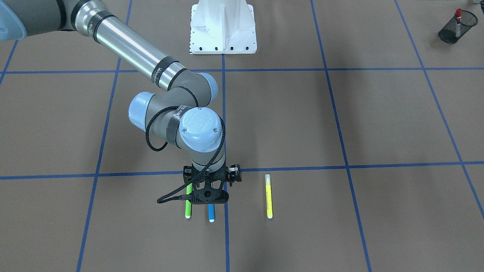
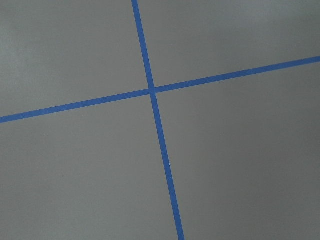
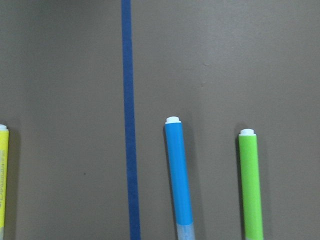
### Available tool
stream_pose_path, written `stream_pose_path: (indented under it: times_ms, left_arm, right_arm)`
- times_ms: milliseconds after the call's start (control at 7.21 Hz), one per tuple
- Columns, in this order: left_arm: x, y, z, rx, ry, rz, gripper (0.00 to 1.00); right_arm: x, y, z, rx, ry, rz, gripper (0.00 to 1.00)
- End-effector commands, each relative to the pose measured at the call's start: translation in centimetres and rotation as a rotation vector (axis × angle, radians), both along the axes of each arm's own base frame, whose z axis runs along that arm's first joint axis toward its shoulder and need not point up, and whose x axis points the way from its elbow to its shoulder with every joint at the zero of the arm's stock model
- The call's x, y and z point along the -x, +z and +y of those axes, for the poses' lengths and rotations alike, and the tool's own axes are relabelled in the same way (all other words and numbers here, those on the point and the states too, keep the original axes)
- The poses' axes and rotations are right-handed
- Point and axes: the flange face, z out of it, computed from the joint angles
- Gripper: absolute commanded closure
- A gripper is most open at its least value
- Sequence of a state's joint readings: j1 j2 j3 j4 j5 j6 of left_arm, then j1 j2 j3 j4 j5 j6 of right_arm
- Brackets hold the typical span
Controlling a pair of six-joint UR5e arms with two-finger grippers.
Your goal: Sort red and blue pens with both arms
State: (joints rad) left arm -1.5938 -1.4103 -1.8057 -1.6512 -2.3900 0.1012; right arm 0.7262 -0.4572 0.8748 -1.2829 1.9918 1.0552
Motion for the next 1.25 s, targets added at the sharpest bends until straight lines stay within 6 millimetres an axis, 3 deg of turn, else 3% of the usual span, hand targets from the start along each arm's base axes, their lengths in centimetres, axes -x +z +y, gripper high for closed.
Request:
stream_pose_path:
  times_ms: [0,139,277,416,1110]
  left_arm:
    - [0.0,0.0,0.0,-0.002,0.000,-0.002,0.00]
    - [0.0,-0.2,-0.1,-0.005,0.000,0.000,0.00]
    - [0.0,-0.2,-0.1,-0.005,0.000,0.000,0.00]
    - [0.0,-0.3,-0.1,-0.008,0.000,0.000,0.00]
    - [0.0,-0.4,-0.1,-0.011,0.000,0.000,0.00]
  right_arm:
    - [1.1,0.9,0.5,-0.018,-0.009,-0.018,0.05]
    - [1.2,2.9,0.8,-0.029,-0.006,-0.017,0.25]
    - [1.2,3.7,0.9,-0.030,-0.004,-0.009,0.41]
    - [1.5,4.5,1.2,-0.029,-0.002,0.003,0.48]
    - [2.0,4.9,1.8,-0.027,-0.011,0.014,0.58]
